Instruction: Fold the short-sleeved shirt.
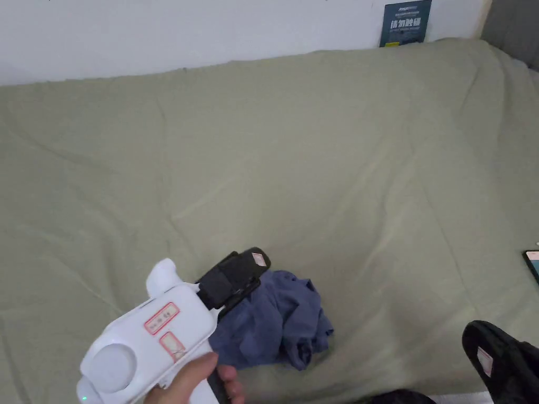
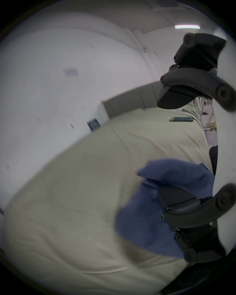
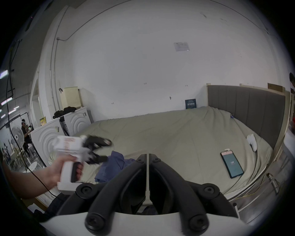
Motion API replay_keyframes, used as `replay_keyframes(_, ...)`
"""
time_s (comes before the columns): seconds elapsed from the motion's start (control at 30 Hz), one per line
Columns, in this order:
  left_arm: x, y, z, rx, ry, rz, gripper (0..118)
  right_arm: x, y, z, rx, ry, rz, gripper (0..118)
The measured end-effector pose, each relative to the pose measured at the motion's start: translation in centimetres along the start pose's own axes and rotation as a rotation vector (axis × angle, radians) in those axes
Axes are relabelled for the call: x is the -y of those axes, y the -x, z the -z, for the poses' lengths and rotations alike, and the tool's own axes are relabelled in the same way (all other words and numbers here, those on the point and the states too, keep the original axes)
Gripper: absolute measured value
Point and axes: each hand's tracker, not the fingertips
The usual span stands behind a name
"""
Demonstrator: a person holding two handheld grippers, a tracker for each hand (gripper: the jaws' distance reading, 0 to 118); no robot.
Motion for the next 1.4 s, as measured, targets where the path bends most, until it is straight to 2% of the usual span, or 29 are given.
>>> replay_keyframes(0.07,-0.7,1.2,-1.9,-0.064,-0.036,0.091,103,0.4,-0.3,0.3,-0.005,0.003,0.029,4)
replay_keyframes(0.1,-0.7,1.9,-2.4,-0.165,0.006,0.120,102,0.6,-0.4,0.5,-0.011,0.004,0.044,4)
replay_keyframes(0.13,-0.6,2.7,-2.6,-0.266,0.059,0.131,93,0.7,-0.5,0.7,-0.017,0.008,0.054,4)
replay_keyframes(0.17,-0.1,3.9,-2.4,-0.351,0.117,0.119,66,0.9,-0.5,0.8,-0.023,0.012,0.059,4)
replay_keyframes(0.2,0.5,4.9,-2.2,-0.398,0.132,0.098,26,0.9,-0.4,1.0,-0.028,0.015,0.061,4)
replay_keyframes(0.23,1.4,5.3,-1.3,-0.392,0.153,0.060,8,0.9,-0.4,1.1,-0.033,0.019,0.060,4)
replay_keyframes(0.27,2.3,5.7,-0.5,-0.368,0.180,0.021,8,1.0,-0.3,1.2,-0.037,0.021,0.057,4)
replay_keyframes(0.37,5.5,3.9,2.6,-0.070,0.231,-0.102,8,1.0,-0.3,1.5,-0.038,0.047,0.046,4)
replay_keyframes(0.43,7.4,1.9,4.7,0.025,0.253,-0.095,8,1.0,-0.3,1.8,-0.024,0.068,0.033,4)
replay_keyframes(0.5,8.4,1.5,7.2,-0.035,0.304,0.004,8,1.0,-0.4,2.1,-0.008,0.092,0.023,4)
replay_keyframes(0.63,8.8,2.3,10.1,-0.134,0.362,0.094,8,1.0,0.1,3.3,-0.003,0.153,0.007,4)
replay_keyframes(0.67,8.4,2.0,9.3,-0.117,0.357,0.080,8,1.1,0.4,3.8,-0.004,0.176,0.006,4)
replay_keyframes(0.77,6.5,0.6,4.8,0.000,0.294,0.128,8,2.0,1.7,7.1,-0.101,0.236,0.079,4)
replay_keyframes(0.9,3.5,1.7,-1.0,-0.080,0.249,0.231,8,4.3,3.6,15.8,-0.246,0.359,0.198,4)
replay_keyframes(0.97,2.2,3.2,-3.4,-0.153,0.208,0.246,8,6.0,3.7,19.8,-0.282,0.425,0.250,4)
replay_keyframes(1.0,1.4,4.4,-4.4,-0.175,0.195,0.234,9,6.8,3.7,21.7,-0.304,0.470,0.285,4)
replay_keyframes(1.03,0.8,5.7,-5.0,-0.184,0.193,0.209,19,7.6,3.5,23.2,-0.318,0.532,0.319,4)
replay_keyframes(1.07,0.1,6.7,-5.6,-0.190,0.190,0.181,40,7.8,3.6,23.8,-0.298,0.579,0.325,4)
replay_keyframes(1.13,-1.1,8.8,-6.1,-0.182,0.191,0.114,107,8.9,3.6,24.9,-0.176,0.665,0.265,4)
replay_keyframes(1.17,-1.6,10.3,-5.8,-0.161,0.197,0.087,114,9.1,3.4,25.1,-0.150,0.667,0.248,4)
replay_keyframes(1.27,-2.2,13.3,-3.4,-0.085,0.229,-0.041,114,9.5,2.5,25.1,-0.163,0.623,0.317,4)
replay_keyframes(1.37,-0.8,15.8,1.4,0.033,0.356,-0.224,114,9.1,2.7,24.6,-0.167,0.626,0.287,4)
replay_keyframes(1.4,0.1,16.3,3.0,0.115,0.393,-0.272,114,9.0,2.7,24.6,-0.171,0.624,0.279,4)
